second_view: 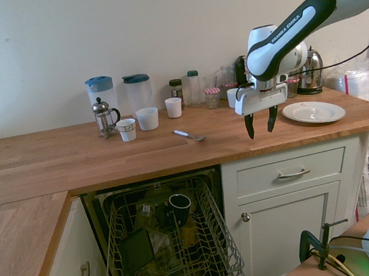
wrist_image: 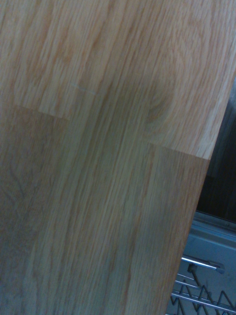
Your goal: Put the spoon in the dishwasher
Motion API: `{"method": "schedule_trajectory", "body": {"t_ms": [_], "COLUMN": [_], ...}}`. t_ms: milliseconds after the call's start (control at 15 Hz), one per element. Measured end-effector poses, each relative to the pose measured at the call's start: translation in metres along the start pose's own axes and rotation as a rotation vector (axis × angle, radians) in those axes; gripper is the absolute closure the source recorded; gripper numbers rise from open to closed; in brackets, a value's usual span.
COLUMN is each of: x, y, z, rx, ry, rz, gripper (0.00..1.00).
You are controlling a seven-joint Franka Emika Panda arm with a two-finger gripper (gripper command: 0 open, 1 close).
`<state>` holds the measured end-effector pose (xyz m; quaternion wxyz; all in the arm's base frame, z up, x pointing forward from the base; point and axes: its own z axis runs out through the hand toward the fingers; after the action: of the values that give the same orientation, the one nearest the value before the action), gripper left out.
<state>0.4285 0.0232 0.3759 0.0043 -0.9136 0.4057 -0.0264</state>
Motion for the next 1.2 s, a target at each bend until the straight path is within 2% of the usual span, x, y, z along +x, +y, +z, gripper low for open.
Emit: {"method": "schedule_trajectory", "body": {"t_ms": [333,733,933,1200], "x": [0.003,-0.004,0.005,0.023], "y": [-0.021,-0.104,-0.148,-0.198], "z": [-0.012,-0.023,-0.017,-0.001], "rx": [0.041,0.088,0.077,0.088], "ry": [0.001,0.079,0.126,0.13], "rz": [0.002,-0.086,-0.15,-0.211], "gripper": [0.0,0.0,0.0,0.0]}}
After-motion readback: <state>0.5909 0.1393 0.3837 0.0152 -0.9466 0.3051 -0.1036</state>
